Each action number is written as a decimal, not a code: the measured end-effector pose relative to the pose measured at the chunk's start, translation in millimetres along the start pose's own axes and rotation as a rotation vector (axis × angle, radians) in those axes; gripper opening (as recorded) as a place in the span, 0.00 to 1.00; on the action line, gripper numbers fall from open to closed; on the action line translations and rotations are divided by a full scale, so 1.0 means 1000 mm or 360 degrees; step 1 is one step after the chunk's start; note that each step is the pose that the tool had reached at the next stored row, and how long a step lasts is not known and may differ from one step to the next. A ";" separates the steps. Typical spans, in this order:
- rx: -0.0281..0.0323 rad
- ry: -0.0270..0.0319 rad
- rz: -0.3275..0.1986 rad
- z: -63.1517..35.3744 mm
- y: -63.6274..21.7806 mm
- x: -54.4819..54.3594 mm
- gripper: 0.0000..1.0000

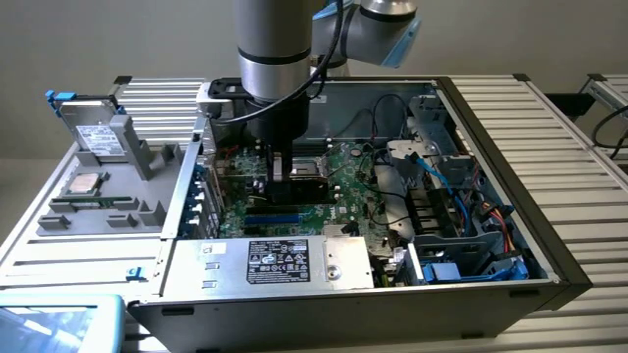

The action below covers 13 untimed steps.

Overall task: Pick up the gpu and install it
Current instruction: 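Insert the gpu into the slot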

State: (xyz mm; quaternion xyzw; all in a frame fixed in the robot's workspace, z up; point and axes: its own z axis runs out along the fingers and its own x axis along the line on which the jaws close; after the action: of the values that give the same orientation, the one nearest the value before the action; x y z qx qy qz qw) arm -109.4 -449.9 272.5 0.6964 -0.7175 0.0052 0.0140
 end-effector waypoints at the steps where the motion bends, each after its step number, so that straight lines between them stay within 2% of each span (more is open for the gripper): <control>1: -0.00001 0.00001 0.0000 0.0018 0.0003 0.000 0.28; 6: -0.00001 0.00002 0.0000 0.0107 0.0021 0.002 0.28; 13: -0.00002 0.00001 0.0000 0.0165 0.0094 0.002 0.28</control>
State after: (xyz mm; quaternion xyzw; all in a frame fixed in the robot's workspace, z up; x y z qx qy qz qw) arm -119.1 -452.1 256.1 0.6965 -0.7174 0.0052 0.0141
